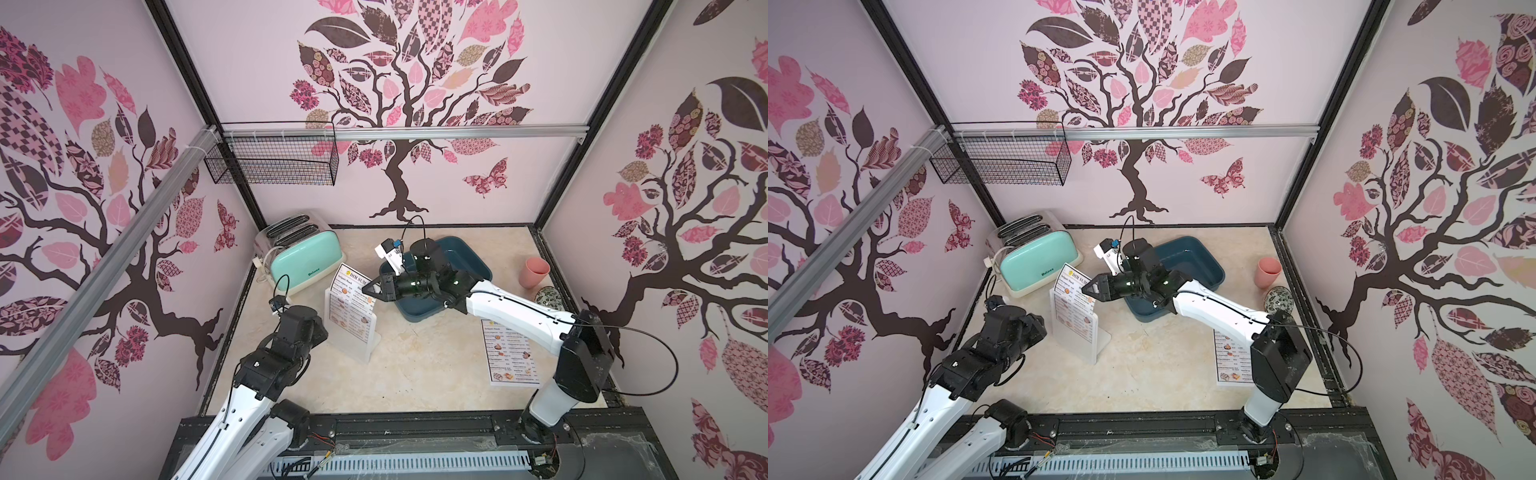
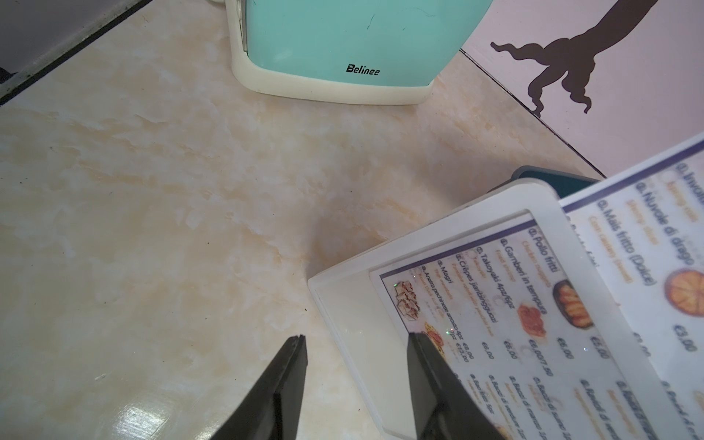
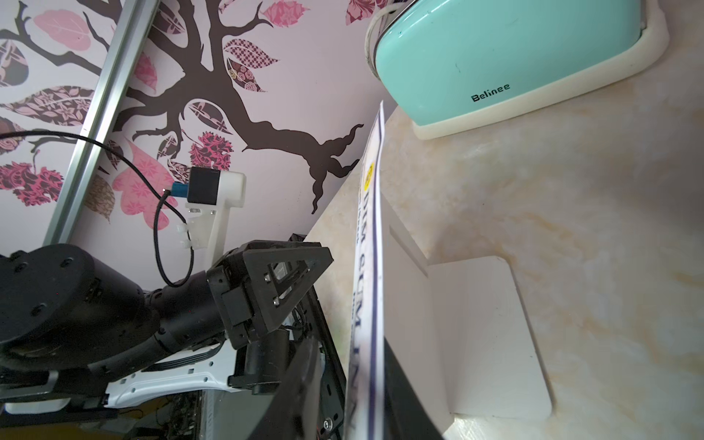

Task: Replace the menus in the menu holders
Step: Insert the menu into the menu holder.

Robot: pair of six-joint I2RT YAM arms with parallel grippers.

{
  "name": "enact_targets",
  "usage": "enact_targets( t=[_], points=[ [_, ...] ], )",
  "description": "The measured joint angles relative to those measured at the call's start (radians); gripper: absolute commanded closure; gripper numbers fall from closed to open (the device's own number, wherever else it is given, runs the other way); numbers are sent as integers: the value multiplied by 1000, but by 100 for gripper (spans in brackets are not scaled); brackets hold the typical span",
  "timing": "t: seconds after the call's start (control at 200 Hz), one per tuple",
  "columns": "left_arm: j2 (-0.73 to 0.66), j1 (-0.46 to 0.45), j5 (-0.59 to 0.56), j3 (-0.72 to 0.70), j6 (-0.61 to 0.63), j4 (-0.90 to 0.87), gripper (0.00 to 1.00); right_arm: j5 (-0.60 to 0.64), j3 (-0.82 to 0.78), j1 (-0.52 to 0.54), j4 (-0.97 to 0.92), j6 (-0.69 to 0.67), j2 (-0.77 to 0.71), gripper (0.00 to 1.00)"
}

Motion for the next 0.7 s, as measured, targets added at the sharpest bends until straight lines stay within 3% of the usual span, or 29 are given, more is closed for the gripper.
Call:
enact_targets(
  t=[0.145,0.42,0.53,0.635,0.7],
  points=[
    [0,0,0,0,0,0,51,-5,5,1,-6,-7,2,92],
    [0,0,0,0,0,0,51,-5,5,32,-37,-40,27,96],
    [0,0,0,0,0,0,51,-5,5,40,-61,-61,42,89],
    [0,0,0,0,0,1,51,-4,5,40,-82,-86,51,71],
    [0,0,0,0,0,1,51,0,7,40,-104,-96,52,64]
  ],
)
